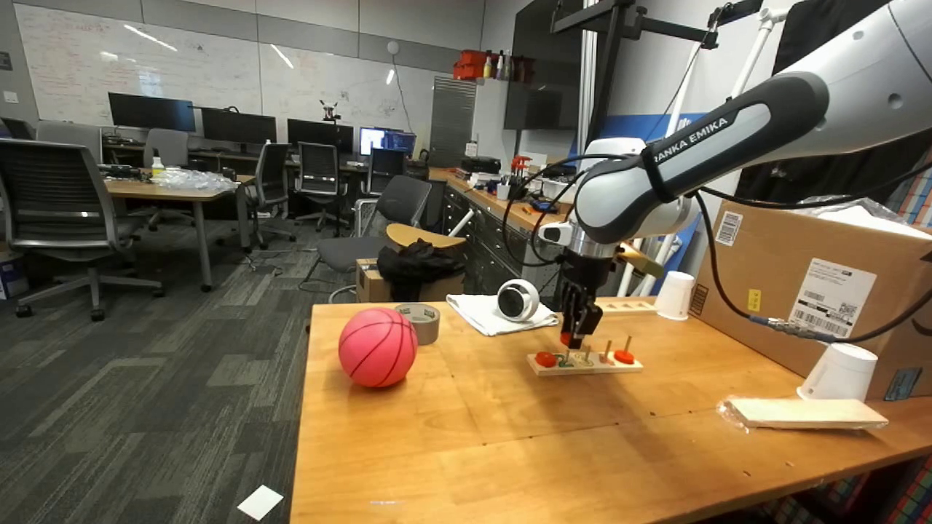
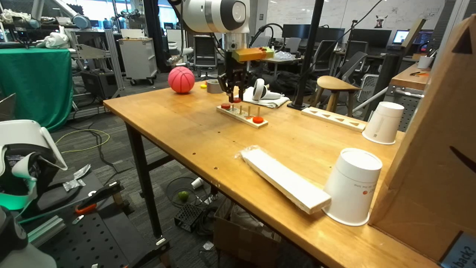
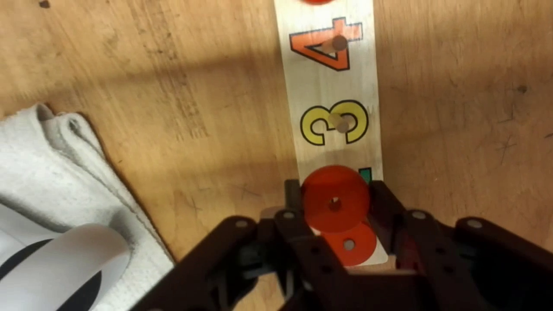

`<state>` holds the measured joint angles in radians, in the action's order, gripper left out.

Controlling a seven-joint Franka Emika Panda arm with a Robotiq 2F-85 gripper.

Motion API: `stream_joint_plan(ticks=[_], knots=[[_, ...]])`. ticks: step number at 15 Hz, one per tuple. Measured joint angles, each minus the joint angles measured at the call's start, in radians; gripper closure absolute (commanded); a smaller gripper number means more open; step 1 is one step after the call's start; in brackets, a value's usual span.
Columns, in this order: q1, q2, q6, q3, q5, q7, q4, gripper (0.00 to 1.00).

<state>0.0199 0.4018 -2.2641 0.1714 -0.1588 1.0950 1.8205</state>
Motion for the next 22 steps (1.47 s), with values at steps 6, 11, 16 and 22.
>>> stream_joint_plan(ticks=[6, 11, 16, 22], knots=[[0.000, -0.008, 0.005, -0.053, -0.033, -0.040, -0.010, 0.83], [-0.003, -0.033, 0.024, -0.084, -0.033, -0.087, -0.010, 0.83], [-0.003, -0.063, 0.069, -0.099, -0.036, -0.135, -0.009, 0.83], [-0.013, -0.067, 0.096, -0.115, -0.036, -0.178, -0.006, 0.83]])
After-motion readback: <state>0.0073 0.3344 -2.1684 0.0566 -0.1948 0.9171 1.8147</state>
